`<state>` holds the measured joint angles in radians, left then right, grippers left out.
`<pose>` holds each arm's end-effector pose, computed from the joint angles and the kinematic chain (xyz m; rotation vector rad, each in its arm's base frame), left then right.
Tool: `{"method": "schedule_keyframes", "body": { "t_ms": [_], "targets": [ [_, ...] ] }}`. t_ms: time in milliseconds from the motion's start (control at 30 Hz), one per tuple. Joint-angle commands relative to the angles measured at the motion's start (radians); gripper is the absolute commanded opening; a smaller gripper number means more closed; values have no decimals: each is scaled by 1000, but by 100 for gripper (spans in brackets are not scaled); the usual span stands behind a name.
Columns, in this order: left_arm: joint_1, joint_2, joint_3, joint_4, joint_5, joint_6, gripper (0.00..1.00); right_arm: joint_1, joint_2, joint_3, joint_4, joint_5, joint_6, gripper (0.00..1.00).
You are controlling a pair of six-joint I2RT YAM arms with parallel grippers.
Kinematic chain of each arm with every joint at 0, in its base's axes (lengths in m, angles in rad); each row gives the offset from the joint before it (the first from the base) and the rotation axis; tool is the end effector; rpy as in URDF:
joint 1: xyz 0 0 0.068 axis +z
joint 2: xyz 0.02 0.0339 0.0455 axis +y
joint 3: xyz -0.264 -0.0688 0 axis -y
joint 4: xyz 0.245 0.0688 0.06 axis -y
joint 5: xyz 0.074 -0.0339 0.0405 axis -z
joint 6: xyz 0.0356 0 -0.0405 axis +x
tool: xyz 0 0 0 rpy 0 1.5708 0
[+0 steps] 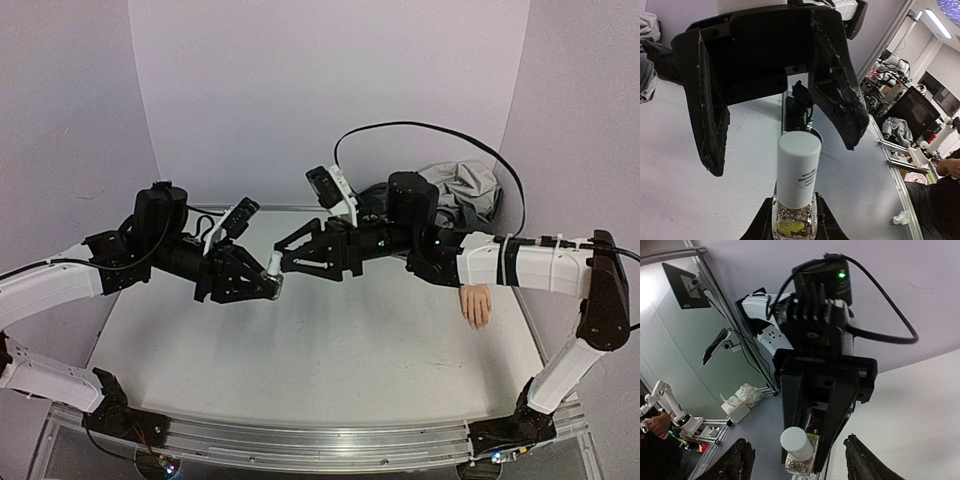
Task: Paint the nails
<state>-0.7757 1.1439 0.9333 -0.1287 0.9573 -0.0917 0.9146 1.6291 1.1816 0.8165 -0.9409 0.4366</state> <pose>0.1595 -0.1972 0.3298 1.3056 1.5696 -1.4723 0.2034 0.3113 0.3594 -1.2132 1.0085 1.6587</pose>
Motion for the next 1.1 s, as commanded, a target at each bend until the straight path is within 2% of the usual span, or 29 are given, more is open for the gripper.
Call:
{"method": "schedule_keyframes", "body": {
  "t_ms": [0, 100, 267, 600, 867, 967, 1067],
  "targets": [
    [-12, 21, 70, 71, 135, -23, 0, 1, -15, 4, 192, -125, 47, 57],
    [-18, 34, 78, 73, 139, -25, 0, 8, 2, 14, 227, -137, 69, 47],
    [-20, 36, 79, 75, 139, -26, 0, 22, 19, 28, 244, -145, 76, 39],
    [-28, 34, 77, 77, 134, -28, 0, 43, 59, 60, 251, -151, 88, 40],
    [-28, 22, 63, 77, 116, -26, 0, 54, 72, 70, 254, -151, 88, 17],
    [-28, 3, 54, 77, 45, -17, 0, 59, 68, 55, 253, -141, 85, 10],
    [-28, -37, 32, 74, -171, 0, 0, 61, 62, 31, 241, -103, 80, 0]
  ]
}}
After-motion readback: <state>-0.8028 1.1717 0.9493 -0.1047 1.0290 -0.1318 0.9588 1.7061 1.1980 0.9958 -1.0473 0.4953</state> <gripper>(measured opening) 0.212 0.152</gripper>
